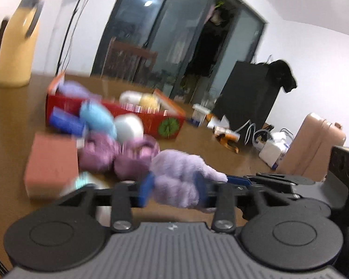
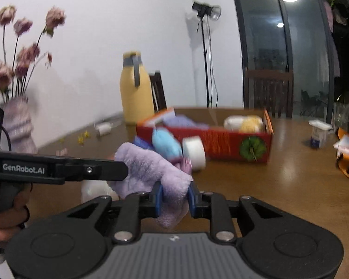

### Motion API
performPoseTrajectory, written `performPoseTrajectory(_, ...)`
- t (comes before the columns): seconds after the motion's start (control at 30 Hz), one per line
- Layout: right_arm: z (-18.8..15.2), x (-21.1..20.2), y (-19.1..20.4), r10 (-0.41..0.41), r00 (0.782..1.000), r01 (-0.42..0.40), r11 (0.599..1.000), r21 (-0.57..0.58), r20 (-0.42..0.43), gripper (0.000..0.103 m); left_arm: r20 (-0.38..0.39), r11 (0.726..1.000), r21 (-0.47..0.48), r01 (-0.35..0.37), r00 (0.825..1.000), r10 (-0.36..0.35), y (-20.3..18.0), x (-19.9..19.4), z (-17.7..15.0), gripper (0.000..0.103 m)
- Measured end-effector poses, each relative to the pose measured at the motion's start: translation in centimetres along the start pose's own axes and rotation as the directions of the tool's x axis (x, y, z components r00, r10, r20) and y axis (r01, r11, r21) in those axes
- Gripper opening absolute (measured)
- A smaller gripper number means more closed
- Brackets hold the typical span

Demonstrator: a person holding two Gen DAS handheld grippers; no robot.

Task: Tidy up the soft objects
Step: 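Lift the lilac headband with both grippers and regrip it, then carry the headband into the box and open both grippers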

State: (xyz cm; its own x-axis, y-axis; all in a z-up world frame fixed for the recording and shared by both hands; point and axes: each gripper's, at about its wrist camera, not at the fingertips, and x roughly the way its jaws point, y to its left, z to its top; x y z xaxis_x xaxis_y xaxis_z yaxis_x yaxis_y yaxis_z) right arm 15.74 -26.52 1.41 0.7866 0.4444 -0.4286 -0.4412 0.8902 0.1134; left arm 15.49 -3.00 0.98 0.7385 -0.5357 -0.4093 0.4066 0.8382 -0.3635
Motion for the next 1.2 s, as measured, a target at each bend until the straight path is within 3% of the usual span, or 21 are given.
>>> performPoseTrajectory(0.03, -0.8, -0.1, 0.2, 0.002, 1.0, -0.002, 1.0, -0.023, -0.007, 0.022, -0.005, 1.0, -0.015, -0.002, 1.0, 0.002, 0.0, 0.0, -0.6, 0.075)
performPoseTrajectory(0.17, -3.0, 0.0, 2.2, -0.046, 0.999, 0.043, 0.989, -0.144, -0.017, 0.021, 0.006, 1.0, -0.013, -0.023, 1.0, 0.023, -0.4, -0.4, -1.5, 0.077)
performPoseTrajectory(0.33, -3.6, -1.7, 3.3, 0.001, 1.0, -0.003, 0.98, -0.197, -0.012, 0.021, -0.007, 0.997, -0.057, -0.05, 0.999, 0.05, -0.1, 0.2, -1.6, 0.074)
performPoseTrajectory(0.37, -3.8, -1.9, 3.6, 0.003, 1.0, -0.006, 0.978, -0.209, -0.016, 0.021, 0.001, 0.997, -0.057, -0.052, 0.999, 0.052, 0.0, 0.2, -1.4, 0.072)
performPoseTrajectory(0.43, -4.2, -2.3, 4.0, 0.009, 1.0, -0.015, 0.974, -0.226, -0.027, 0.021, 0.001, 0.997, -0.048, -0.062, 0.998, 0.062, -0.2, 0.1, -1.5, 0.054)
performPoseTrajectory(0.47, -4.3, -2.5, 4.1, 0.012, 0.999, -0.018, 0.975, -0.219, -0.03, 0.022, -0.006, 0.997, -0.03, -0.07, 0.998, 0.069, -0.2, 0.0, -1.7, 0.051)
performPoseTrajectory(0.53, -4.2, -3.6, 3.5, 0.06, 0.998, -0.064, 0.989, -0.133, -0.032, 0.024, -0.028, 0.992, 0.004, -0.128, 0.991, 0.128, -0.4, -0.1, -2.5, 0.037)
performPoseTrajectory(0.63, -3.4, -5.9, 1.6, 0.132, 0.991, -0.133, 0.991, 0.034, 0.024, 0.029, -0.03, 0.99, -0.012, -0.142, 0.989, 0.141, -0.3, -0.9, -4.0, 0.034)
performPoseTrajectory(0.7, -2.7, -6.7, 1.3, 0.096, 0.994, -0.099, 0.993, 0.059, 0.052, 0.031, -0.053, 0.991, -0.038, -0.131, 0.99, 0.129, -0.1, -1.6, -5.0, 0.035)
performPoseTrajectory(0.77, -2.4, -6.1, 1.4, 0.05, 0.999, -0.052, 0.994, 0.098, 0.019, 0.031, -0.091, 0.994, -0.042, -0.097, 0.992, 0.092, -0.2, -2.2, -5.8, 0.038)
performPoseTrajectory(0.83, -2.8, -4.9, 1.4, 0.038, 0.998, -0.031, 0.989, 0.148, -0.042, 0.035, -0.106, 0.998, 0.0, -0.055, 0.993, 0.055, -0.9, -3.1, -6.3, 0.055)
performPoseTrajectory(0.93, -3.8, -3.2, 1.5, 0.065, 0.994, -0.045, 0.978, 0.202, -0.093, 0.041, -0.059, 0.997, 0.075, -0.035, 0.997, 0.039, -1.9, -4.7, -6.2, 0.073)
performPoseTrajectory(1.03, -4.4, -3.0, 2.1, 0.049, 0.993, -0.029, 0.983, 0.182, -0.104, 0.043, -0.025, 0.997, 0.067, -0.023, 0.999, 0.024, -1.5, -5.7, -5.0, 0.073)
performPoseTrajectory(1.1, -4.6, -2.8, 2.5, 0.036, 0.993, -0.018, 0.987, 0.159, -0.113, 0.044, -0.007, 0.997, 0.062, -0.052, 0.999, 0.053, -1.0, -5.4, -4.4, 0.074)
performPoseTrajectory(1.17, -4.7, -2.7, 2.6, 0.029, 0.993, -0.01, 0.988, 0.157, -0.118, 0.044, -0.024, 0.993, 0.053, -0.101, 0.994, 0.102, -0.1, -4.1, -4.1, 0.068)
performPoseTrajectory(1.2, -4.7, -2.7, 2.6, 0.028, 0.992, -0.007, 0.986, 0.167, -0.121, 0.044, -0.048, 0.992, 0.038, -0.119, 0.992, 0.121, 0.3, -3.6, -4.2, 0.056)
